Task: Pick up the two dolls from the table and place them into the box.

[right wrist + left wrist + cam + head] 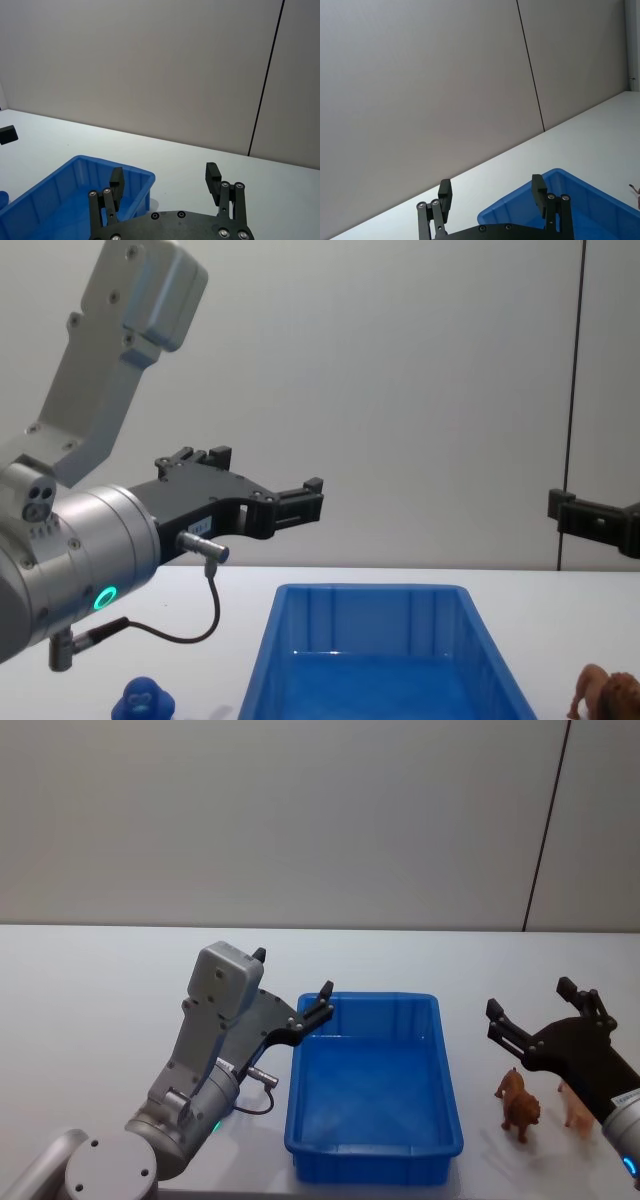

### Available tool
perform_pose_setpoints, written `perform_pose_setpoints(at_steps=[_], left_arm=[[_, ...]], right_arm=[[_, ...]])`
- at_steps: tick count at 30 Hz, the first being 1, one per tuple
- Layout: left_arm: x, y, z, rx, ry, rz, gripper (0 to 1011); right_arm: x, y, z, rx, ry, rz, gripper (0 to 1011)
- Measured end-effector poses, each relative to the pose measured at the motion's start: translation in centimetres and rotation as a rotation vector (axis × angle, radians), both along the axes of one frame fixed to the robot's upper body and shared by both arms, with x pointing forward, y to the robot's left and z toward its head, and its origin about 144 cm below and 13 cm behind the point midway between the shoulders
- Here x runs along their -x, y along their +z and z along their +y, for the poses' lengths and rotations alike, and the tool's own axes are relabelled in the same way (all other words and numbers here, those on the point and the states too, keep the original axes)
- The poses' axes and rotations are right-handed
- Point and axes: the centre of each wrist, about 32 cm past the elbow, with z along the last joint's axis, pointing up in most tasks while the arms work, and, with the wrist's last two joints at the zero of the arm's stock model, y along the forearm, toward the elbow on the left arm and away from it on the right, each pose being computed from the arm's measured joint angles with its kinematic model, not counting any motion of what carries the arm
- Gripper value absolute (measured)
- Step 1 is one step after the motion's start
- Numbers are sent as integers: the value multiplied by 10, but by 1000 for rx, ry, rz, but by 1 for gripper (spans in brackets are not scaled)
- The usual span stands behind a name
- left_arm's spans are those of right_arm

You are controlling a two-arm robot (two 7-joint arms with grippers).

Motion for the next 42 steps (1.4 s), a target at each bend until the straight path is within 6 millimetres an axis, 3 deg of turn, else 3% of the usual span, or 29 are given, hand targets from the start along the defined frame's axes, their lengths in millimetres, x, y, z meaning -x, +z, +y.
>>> perform_pose_setpoints(at_steps=[28,42], left_arm=[[0,0,0,0,0,0,1002],[0,0,0,0,0,0,1001]], right_arm=[[0,0,-1,0,0,0,1001],[-14,-2,-30,17,9,34,1001]])
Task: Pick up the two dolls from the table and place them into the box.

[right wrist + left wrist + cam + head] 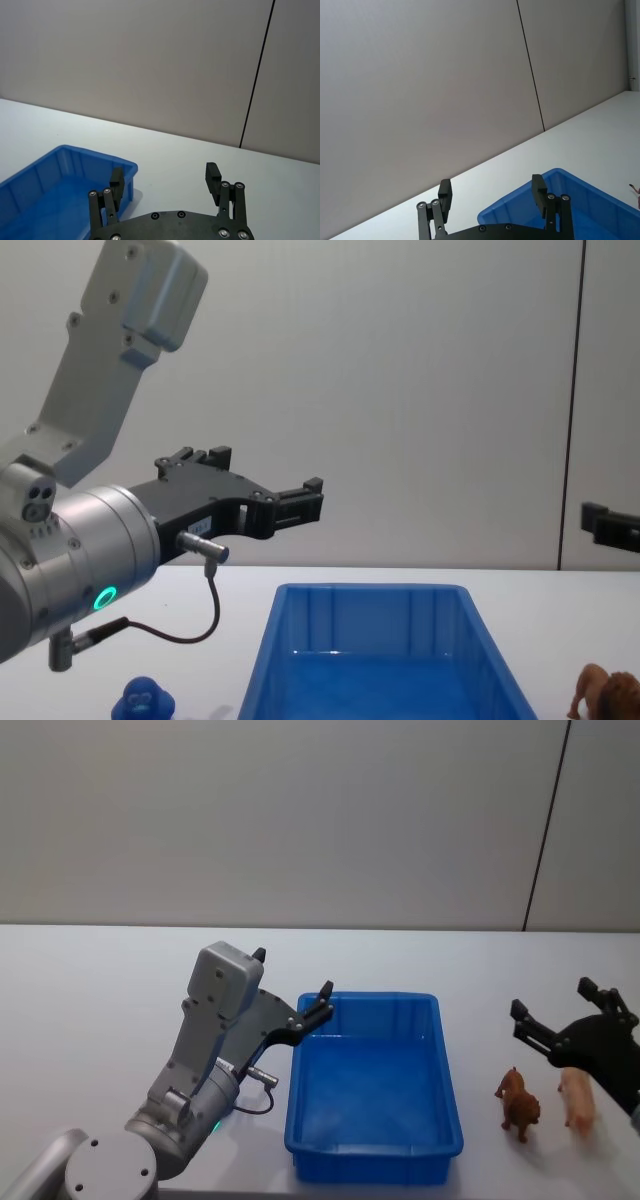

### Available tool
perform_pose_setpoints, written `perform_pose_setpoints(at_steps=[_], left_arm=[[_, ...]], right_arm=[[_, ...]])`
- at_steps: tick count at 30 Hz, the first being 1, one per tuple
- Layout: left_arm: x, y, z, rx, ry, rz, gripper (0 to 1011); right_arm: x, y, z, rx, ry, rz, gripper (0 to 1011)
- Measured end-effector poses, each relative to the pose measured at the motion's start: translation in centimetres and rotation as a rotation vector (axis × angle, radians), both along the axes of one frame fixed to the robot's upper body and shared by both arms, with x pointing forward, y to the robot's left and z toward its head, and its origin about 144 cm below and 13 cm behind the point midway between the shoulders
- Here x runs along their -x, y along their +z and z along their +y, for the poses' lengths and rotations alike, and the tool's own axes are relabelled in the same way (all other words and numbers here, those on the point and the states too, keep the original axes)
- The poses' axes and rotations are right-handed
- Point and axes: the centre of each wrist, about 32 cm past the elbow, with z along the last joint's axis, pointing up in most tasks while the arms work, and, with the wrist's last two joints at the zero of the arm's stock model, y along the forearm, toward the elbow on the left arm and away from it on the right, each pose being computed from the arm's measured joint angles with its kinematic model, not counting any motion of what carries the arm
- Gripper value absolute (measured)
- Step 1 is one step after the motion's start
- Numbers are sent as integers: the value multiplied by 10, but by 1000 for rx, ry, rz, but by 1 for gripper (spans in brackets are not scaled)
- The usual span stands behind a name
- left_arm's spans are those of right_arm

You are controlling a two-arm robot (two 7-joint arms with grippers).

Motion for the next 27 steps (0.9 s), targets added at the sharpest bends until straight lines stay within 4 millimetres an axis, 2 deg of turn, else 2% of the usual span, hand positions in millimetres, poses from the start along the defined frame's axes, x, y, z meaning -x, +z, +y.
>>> perform_pose_setpoints(at_steps=[16,27], left_arm=[[0,0,0,0,0,0,1001],[0,0,0,0,0,0,1001]], right_arm=[[-11,-7,-44,62,24,77,1001],[-12,-16,-63,123,30,123,1001]])
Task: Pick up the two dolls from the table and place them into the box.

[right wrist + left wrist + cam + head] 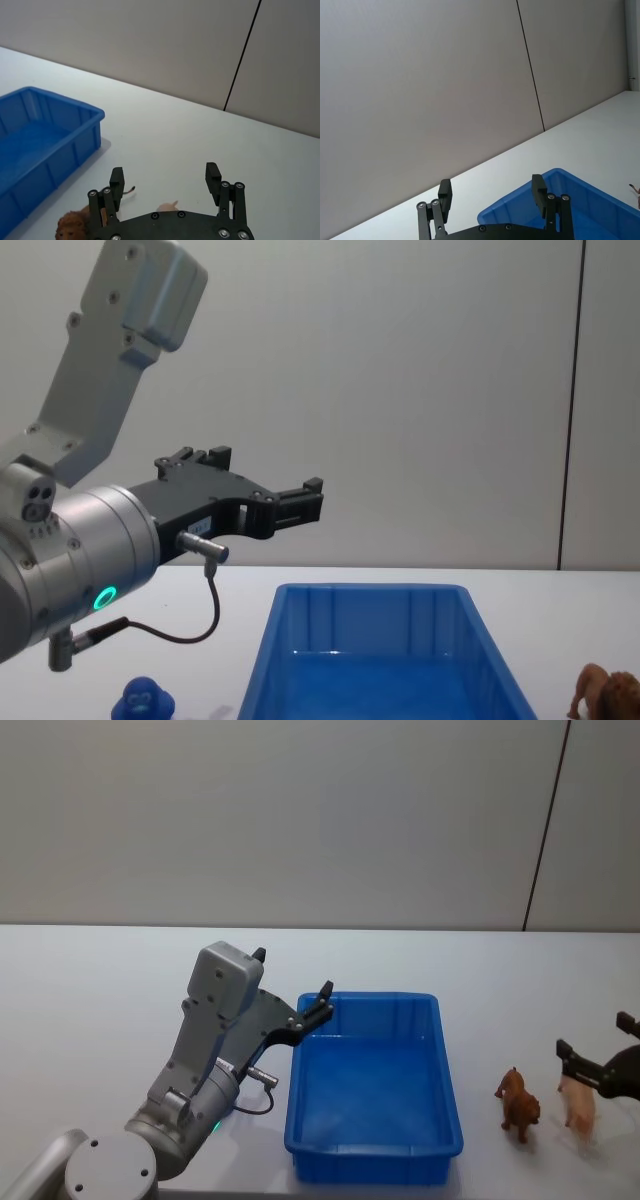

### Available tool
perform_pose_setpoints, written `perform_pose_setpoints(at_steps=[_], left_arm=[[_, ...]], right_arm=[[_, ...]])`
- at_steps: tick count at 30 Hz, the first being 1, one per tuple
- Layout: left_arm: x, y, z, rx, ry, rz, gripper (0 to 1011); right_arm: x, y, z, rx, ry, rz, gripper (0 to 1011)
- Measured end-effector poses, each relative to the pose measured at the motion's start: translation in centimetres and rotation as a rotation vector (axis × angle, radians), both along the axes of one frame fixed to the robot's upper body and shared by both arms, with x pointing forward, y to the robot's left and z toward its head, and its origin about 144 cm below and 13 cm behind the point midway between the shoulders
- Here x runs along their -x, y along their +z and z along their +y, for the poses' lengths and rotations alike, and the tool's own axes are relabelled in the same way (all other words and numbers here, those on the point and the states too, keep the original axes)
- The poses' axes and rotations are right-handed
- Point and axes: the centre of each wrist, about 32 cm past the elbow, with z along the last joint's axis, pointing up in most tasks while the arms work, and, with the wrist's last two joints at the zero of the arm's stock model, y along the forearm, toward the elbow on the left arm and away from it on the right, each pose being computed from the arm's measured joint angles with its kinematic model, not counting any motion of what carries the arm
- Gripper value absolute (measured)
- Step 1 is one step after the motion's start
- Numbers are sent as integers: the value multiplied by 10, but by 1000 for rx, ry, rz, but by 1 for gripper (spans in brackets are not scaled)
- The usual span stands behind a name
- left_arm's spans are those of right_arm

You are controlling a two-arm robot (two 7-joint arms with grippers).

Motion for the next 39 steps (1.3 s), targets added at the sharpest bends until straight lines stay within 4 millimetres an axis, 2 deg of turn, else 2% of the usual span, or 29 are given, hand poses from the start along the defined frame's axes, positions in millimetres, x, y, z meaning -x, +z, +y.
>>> perform_pose_setpoints(at_steps=[20,39], left_arm=[[0,0,0,0,0,0,1001],[0,0,0,0,0,0,1001]], right_arm=[[8,-17,-12,81,17,121,1001],[10,-23,-5,82,11,221,1001]])
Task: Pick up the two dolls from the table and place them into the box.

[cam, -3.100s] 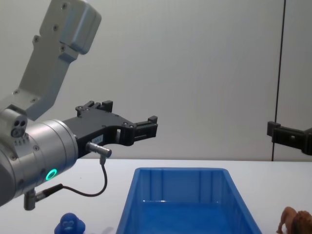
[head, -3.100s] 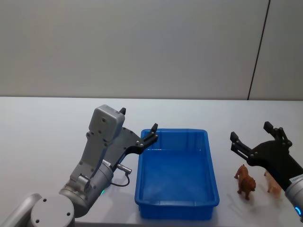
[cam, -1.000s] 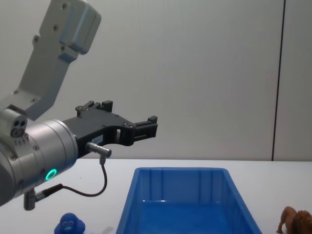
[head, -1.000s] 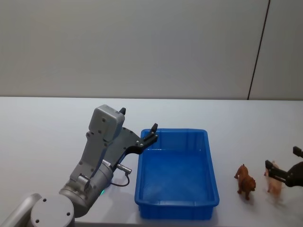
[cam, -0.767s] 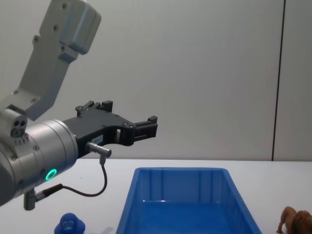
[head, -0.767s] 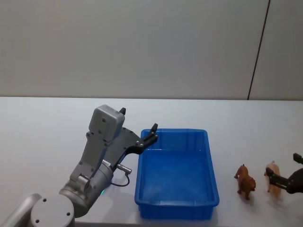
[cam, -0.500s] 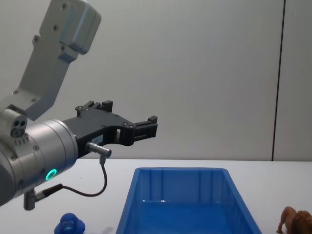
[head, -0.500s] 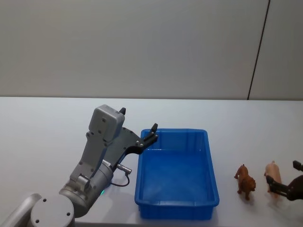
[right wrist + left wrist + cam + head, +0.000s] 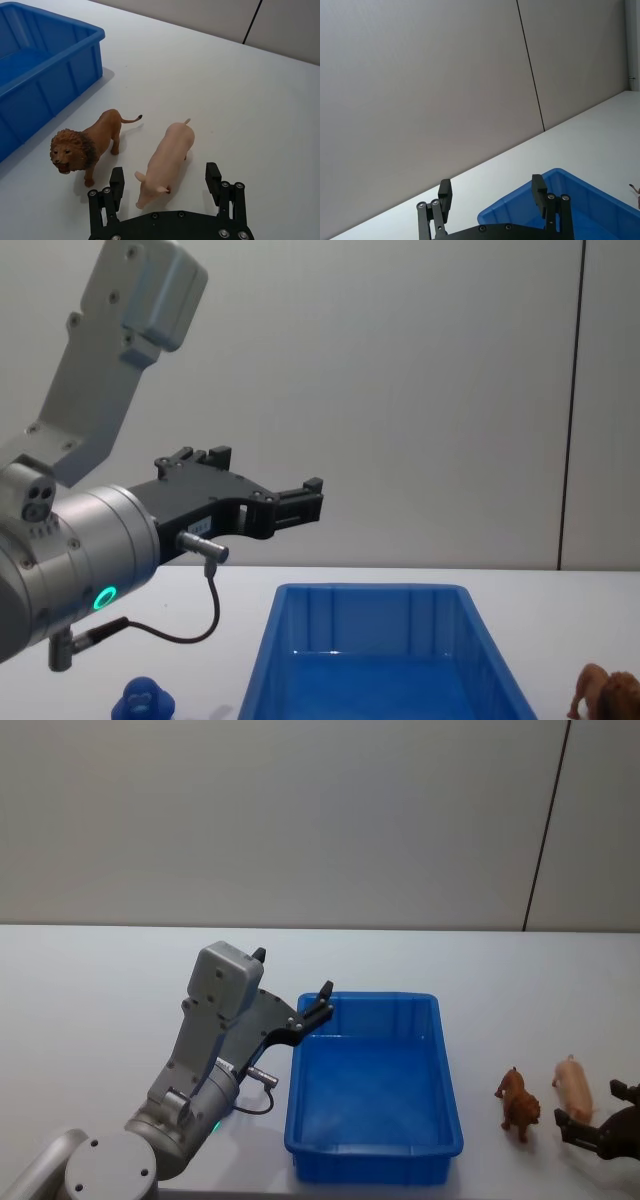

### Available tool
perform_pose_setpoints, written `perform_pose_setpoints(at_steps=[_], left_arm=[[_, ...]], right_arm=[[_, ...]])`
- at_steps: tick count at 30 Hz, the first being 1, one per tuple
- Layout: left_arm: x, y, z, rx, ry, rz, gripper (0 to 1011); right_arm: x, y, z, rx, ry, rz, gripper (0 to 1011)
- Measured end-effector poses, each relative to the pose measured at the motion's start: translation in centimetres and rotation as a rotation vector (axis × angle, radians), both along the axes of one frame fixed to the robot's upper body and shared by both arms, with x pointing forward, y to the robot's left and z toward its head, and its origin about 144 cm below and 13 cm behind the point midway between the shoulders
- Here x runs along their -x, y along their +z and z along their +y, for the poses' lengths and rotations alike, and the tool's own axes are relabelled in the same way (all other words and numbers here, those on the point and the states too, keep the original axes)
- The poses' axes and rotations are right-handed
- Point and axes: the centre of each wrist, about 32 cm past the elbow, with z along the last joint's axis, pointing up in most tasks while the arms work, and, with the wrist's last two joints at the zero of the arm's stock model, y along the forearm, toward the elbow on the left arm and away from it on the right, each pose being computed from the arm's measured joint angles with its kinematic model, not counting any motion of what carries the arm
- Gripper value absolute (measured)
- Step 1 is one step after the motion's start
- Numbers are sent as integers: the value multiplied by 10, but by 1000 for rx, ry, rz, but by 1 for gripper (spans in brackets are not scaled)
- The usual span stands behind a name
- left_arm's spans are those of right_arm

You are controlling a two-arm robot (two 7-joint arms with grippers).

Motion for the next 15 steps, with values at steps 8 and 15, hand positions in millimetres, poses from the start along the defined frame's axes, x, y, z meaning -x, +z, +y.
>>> perform_pose_setpoints(at_steps=[8,15], left_arm=[[0,0,0,0,0,0,1002],[0,0,0,0,0,0,1002]], right_arm=[[-2,-1,5,-25,-6,34,1001],[-3,0,9,-39,-8,62,960]])
